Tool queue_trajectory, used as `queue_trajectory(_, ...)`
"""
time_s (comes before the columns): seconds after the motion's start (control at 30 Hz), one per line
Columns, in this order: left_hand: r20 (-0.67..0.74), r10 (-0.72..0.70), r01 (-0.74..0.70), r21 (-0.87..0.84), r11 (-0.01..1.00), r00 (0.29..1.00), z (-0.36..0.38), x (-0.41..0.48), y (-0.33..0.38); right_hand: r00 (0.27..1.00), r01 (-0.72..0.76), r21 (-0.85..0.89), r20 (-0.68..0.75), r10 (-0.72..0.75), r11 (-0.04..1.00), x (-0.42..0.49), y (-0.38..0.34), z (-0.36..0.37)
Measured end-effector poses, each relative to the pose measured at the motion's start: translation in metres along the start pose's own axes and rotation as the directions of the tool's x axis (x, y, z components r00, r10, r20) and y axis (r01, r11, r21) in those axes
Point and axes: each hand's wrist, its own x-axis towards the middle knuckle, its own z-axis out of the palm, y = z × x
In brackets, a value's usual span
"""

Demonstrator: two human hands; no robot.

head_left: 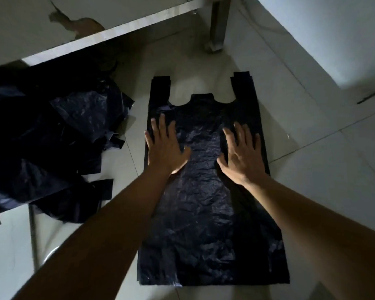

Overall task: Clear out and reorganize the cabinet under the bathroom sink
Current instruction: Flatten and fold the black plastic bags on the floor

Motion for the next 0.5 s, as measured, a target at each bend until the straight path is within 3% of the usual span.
queue_trajectory(0.17,-0.037,-0.074,0.073,-0.031,0.997,0.997,0.021,0.059,-0.022,0.996,-0.069,0.051,-0.045,0.072,0.996,0.06,0.023,0.03)
queue_trajectory(0.27,-0.129,-0.122,0.124,0.008,0.992,0.984,0.041,0.062,-0.029,0.994,-0.086,0.024,-0.07,0.087,0.996,0.063,0.032,0.049)
queue_trajectory(0.5,-0.115,-0.119,0.126,0.058,0.99,0.986,0.027,0.062,-0.017,0.994,-0.078,0.064,-0.068,0.082,0.995,0.065,0.024,0.032)
